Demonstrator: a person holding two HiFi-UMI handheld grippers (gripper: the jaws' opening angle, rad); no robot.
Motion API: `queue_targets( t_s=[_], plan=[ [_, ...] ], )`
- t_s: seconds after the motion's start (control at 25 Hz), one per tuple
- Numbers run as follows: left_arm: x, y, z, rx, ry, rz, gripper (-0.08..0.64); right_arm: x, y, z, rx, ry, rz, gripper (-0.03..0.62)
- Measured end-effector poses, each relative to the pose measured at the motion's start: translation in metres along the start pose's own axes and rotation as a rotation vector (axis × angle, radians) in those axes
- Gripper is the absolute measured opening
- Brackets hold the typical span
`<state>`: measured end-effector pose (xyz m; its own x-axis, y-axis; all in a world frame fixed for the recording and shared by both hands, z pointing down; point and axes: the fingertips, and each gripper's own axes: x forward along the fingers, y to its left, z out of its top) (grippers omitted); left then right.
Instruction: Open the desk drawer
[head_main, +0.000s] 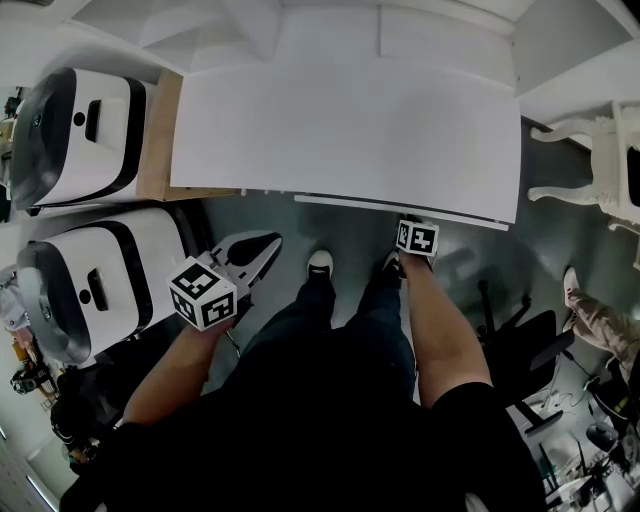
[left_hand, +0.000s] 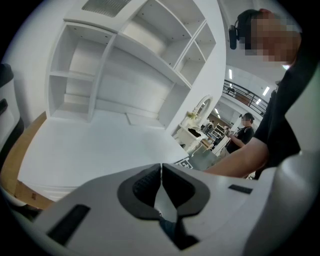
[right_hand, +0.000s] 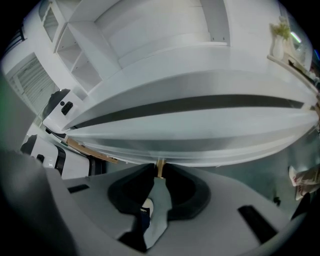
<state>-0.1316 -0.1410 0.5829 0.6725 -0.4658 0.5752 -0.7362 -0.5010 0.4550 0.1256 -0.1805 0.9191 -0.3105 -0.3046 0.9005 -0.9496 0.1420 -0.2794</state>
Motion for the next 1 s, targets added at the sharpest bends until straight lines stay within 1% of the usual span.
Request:
queue_targets(
  t_s=[0.32,1.0],
  plan=[
    [-0.001,-0.003,0.001,0.01,-0.005,-0.005,0.017,-0.003,0.0,-0.006,-0.002,0.021,-0.009,0.074],
    [-0.001,-0.019,-0.002,0.044,-0.008,-0.045,0.017,-0.021,0.011,-0.066,-0.025,0.067,0.006,0.074]
  ],
)
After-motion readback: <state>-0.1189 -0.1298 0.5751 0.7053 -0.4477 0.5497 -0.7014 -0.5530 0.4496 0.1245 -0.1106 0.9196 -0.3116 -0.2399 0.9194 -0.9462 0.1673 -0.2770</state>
